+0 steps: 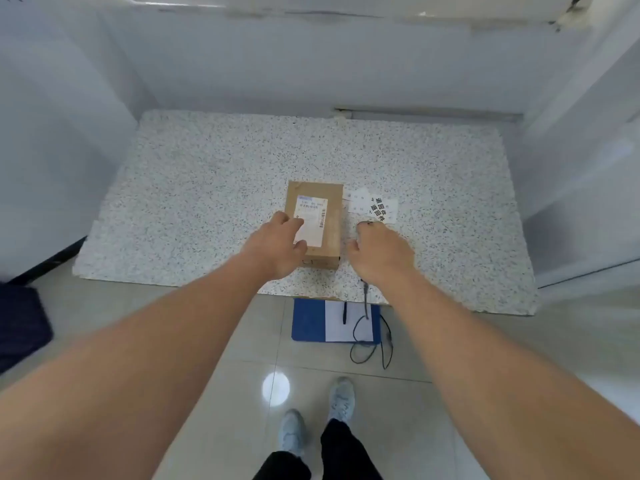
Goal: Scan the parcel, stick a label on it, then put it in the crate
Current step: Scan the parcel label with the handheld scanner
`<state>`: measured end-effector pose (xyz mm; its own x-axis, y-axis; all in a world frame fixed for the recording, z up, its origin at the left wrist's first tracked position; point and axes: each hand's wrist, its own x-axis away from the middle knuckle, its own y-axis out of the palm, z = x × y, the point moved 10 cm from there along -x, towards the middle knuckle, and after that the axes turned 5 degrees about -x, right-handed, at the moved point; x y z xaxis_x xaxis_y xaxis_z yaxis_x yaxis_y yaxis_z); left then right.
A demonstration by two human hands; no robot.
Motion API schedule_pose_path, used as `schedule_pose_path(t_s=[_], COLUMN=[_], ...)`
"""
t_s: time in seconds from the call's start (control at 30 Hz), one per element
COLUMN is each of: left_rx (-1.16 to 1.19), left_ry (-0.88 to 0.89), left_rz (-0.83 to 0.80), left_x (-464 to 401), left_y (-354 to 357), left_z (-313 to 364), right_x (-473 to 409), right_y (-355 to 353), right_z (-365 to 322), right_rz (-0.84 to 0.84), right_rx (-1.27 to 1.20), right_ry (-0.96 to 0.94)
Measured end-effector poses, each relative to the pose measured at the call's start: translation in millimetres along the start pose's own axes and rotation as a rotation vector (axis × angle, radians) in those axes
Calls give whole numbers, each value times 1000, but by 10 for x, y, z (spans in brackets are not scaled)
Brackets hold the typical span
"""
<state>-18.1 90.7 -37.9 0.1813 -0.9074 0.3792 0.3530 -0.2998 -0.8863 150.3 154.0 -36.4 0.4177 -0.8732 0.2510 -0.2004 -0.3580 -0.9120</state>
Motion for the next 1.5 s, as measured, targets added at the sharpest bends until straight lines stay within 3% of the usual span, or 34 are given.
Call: schedule_pose_path(t_s=[0.47, 0.67, 0.87, 1.07, 1.27, 1.5], left_rx=[104, 208, 465, 866, 1050, 1056], left_ry=[-133, -119, -107, -73, -69, -25], left_rz=[-48, -54, -20, -165, -149, -32], left_x=[-711, -865, -897, -857, -920, -1031], left_y=[588, 814, 907, 1118, 1157, 1078], left_z=[-447, -600, -806, -790, -641, -570], right_x=[-504, -589, -626, -643, -720, -702], right_y=[790, 1118, 1208, 1336, 1424, 1225], right_z=[627, 809, 951, 1206, 1183, 1133], right_rz=[-85, -118, 42, 109, -4, 41], right_rx=[-70, -297, -505, -747, -717, -828], right_ry=[181, 300, 447, 648, 610, 600])
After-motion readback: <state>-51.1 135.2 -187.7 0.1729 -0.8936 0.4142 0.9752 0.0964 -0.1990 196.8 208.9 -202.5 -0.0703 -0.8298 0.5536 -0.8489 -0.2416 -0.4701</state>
